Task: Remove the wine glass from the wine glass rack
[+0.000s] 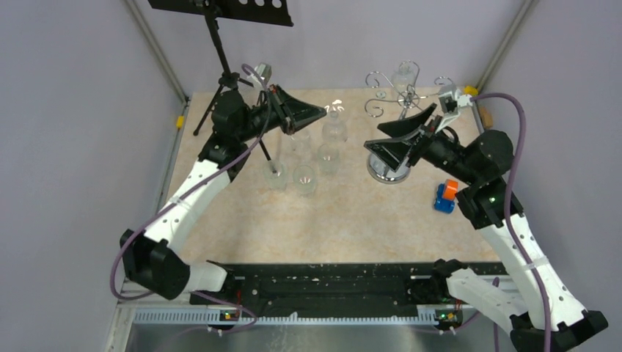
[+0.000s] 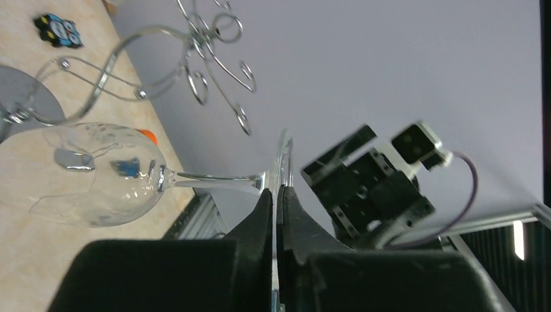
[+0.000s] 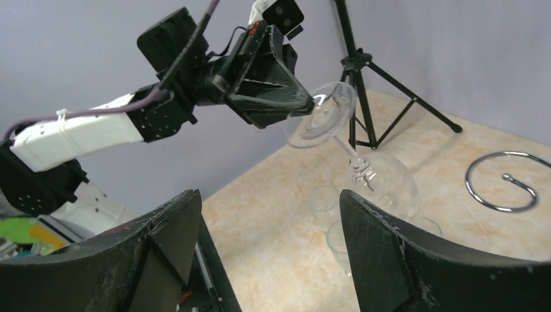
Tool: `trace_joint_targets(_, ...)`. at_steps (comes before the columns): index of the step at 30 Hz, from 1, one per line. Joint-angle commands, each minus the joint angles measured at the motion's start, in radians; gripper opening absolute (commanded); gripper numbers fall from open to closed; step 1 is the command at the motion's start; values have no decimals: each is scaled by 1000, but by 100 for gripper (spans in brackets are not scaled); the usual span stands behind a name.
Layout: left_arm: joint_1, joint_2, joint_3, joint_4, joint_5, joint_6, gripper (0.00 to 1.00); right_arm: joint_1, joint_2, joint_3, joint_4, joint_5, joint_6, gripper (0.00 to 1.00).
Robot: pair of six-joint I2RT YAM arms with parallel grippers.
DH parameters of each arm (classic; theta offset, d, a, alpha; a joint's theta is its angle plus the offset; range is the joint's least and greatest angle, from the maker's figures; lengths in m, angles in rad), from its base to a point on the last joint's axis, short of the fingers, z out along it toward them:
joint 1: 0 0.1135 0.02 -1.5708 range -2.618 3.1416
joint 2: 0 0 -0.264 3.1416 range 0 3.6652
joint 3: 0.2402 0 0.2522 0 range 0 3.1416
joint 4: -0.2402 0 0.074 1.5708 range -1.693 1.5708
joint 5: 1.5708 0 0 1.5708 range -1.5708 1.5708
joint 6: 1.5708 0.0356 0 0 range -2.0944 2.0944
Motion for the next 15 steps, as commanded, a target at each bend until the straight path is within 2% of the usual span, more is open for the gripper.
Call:
trace_joint_targets(1,0,-147,-49,10,120,-71,0,20,7,-43,245,-200,-125,78)
trace_joint_targets(7,0,-269,-66,-93,199,-80,0,113,76,-31,238,-275,-347,74)
trace_joint_targets(11,0,-303,-88,-77,243,-121,0,202,113,-10,181,-265,-543,66)
trace_joint_targets(15,-2,-322,-104,-68,274,-135,0,268,153,-8,200,-241,-643,62)
